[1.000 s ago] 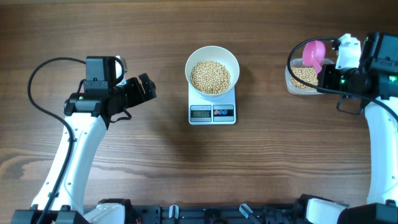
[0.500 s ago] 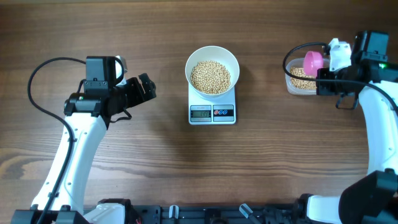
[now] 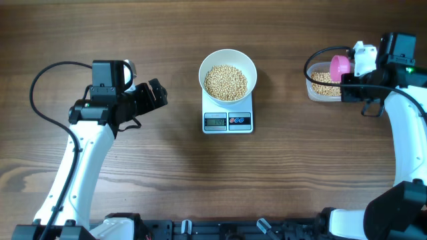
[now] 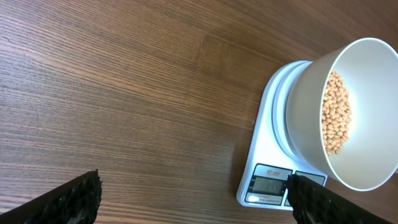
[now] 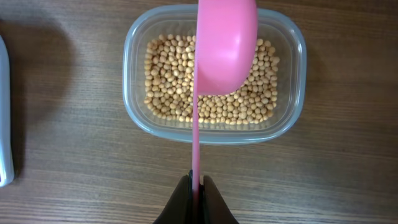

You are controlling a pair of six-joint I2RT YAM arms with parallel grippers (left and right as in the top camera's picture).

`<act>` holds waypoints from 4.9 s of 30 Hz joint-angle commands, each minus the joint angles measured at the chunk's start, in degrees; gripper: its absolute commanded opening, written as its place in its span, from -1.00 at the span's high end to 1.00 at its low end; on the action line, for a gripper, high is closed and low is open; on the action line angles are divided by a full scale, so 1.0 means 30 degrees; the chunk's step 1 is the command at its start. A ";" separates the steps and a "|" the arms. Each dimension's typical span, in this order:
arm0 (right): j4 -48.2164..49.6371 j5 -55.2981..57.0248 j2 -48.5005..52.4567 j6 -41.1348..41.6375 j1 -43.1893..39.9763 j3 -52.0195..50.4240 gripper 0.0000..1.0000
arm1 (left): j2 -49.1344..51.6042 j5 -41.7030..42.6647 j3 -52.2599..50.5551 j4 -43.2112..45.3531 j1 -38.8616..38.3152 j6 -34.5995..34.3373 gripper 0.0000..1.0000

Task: Scoop item into bowl and weigh 150g on scale
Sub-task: 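Drag the scoop through the soybeans in the tub, then tilt the scoop up in the tub to hold a load of soybeans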

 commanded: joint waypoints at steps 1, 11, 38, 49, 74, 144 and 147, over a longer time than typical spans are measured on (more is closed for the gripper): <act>0.0357 0.0299 0.0255 -0.0015 -0.0022 0.0204 0.91 | 0.0131 -0.0058 0.0372 0.0051 -0.0044 0.0160 -1.00; 0.0058 0.0160 0.1195 0.0554 0.1005 -0.0015 0.91 | 0.0131 -0.0058 0.0372 0.0051 -0.0044 0.0160 -1.00; -0.0860 -0.1435 0.1654 0.2113 0.1144 -0.0022 0.91 | 0.0131 -0.0058 0.0372 0.0051 -0.0044 0.0160 -1.00; -0.0801 -0.2623 0.1647 0.3439 0.1144 -0.0022 0.91 | 0.0131 -0.0058 0.0372 0.0051 -0.0044 0.0160 -1.00; -0.1916 -0.2535 0.1647 0.3126 0.1144 -0.0022 0.91 | 0.0131 -0.0058 0.0372 0.0051 -0.0044 0.0160 -1.00; -0.0678 -0.1712 0.1144 -0.0379 0.0627 -0.0095 0.91 | 0.0131 -0.0058 0.0372 0.0051 -0.0044 0.0160 -1.00; -0.0648 -0.2688 0.1144 -0.0386 0.0627 -0.0095 0.91 | 0.0131 -0.0058 0.0372 0.0051 -0.0044 0.0160 -1.00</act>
